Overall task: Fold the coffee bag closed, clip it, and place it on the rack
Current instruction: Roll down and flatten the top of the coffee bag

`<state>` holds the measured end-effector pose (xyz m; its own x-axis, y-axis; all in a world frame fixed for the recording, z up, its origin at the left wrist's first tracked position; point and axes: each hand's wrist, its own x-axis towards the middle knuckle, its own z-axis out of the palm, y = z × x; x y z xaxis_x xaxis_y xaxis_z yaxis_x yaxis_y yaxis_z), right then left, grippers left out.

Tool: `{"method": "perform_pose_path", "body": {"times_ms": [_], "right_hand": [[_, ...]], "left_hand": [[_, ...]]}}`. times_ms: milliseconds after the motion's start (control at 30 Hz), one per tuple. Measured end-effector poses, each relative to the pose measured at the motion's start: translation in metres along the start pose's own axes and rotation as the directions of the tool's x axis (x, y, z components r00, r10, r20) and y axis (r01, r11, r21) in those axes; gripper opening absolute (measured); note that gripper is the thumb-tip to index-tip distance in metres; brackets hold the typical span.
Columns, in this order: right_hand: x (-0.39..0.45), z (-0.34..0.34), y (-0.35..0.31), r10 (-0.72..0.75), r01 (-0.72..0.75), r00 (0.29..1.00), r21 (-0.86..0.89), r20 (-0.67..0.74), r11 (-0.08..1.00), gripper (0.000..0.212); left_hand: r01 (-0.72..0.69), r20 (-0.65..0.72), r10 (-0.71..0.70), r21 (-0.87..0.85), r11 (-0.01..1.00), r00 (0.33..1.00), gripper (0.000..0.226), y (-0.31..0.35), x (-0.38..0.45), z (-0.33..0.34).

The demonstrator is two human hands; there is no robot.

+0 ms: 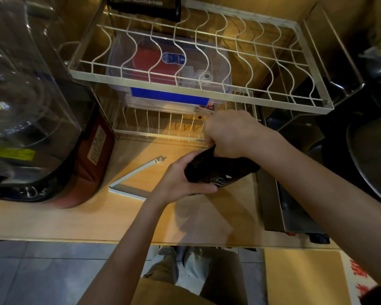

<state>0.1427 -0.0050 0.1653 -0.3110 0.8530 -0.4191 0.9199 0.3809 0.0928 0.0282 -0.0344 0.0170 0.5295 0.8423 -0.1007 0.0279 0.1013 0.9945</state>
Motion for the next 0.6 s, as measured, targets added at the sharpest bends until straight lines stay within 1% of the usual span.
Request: {"method": "perform_pose_path", "body": {"times_ms": [33, 100, 167, 200, 233, 267, 333, 400, 500, 600], "right_hand": [[0.001, 0.001, 0.002, -0.006, 0.006, 1.000, 0.029, 0.005, 1.000, 0.020], [0.001, -0.001, 0.010, -0.037, 0.033, 0.999, 0.140, 0.026, 0.990, 0.016], [-0.004, -0.003, 0.017, -0.101, 0.088, 0.995, 0.318, 0.024, 0.944, 0.026], [-0.006, -0.002, 0.019, -0.130, 0.113, 0.991, 0.397, 0.014, 0.911, 0.028], [-0.009, 0.001, 0.020, -0.142, 0.123, 0.990, 0.443, 0.009, 0.888, 0.030], [-0.011, 0.006, 0.020, -0.134, 0.115, 0.991, 0.448, 0.009, 0.886, 0.034], [-0.011, 0.021, 0.019, -0.094, 0.090, 0.996, 0.378, -0.009, 0.922, 0.037], [-0.009, 0.031, 0.017, -0.074, 0.092, 0.995, 0.283, -0.074, 0.955, 0.030], [-0.009, 0.032, 0.017, -0.099, 0.124, 0.983, 0.160, -0.156, 0.979, 0.026], [-0.008, 0.032, 0.014, -0.140, 0.159, 0.969, 0.080, -0.205, 0.984, 0.024]], "left_hand": [[-0.015, -0.034, 0.017, 0.059, 0.998, 0.999, 0.066, -0.001, -0.001, 0.003], [-0.042, -0.132, 0.062, 0.148, 0.988, 0.989, 0.060, -0.005, -0.002, 0.005], [-0.043, -0.202, 0.072, 0.145, 0.989, 0.977, 0.053, -0.009, -0.003, 0.003], [-0.039, -0.212, 0.066, 0.130, 0.991, 0.975, 0.048, -0.010, -0.002, 0.000], [-0.030, -0.209, 0.052, 0.109, 0.994, 0.976, 0.043, -0.013, -0.002, -0.003], [-0.018, -0.202, 0.035, 0.085, 0.996, 0.979, 0.041, -0.013, -0.002, -0.004], [-0.003, -0.189, 0.013, 0.053, 0.999, 0.982, 0.040, -0.014, -0.002, -0.006], [-0.008, -0.184, 0.014, 0.030, 1.000, 0.983, 0.038, -0.014, -0.002, -0.005], [-0.018, -0.203, 0.018, 0.004, 1.000, 0.979, 0.030, -0.014, -0.003, -0.002], [0.020, -0.208, -0.031, -0.057, 0.998, 0.978, 0.015, -0.014, 0.000, -0.003]]}}
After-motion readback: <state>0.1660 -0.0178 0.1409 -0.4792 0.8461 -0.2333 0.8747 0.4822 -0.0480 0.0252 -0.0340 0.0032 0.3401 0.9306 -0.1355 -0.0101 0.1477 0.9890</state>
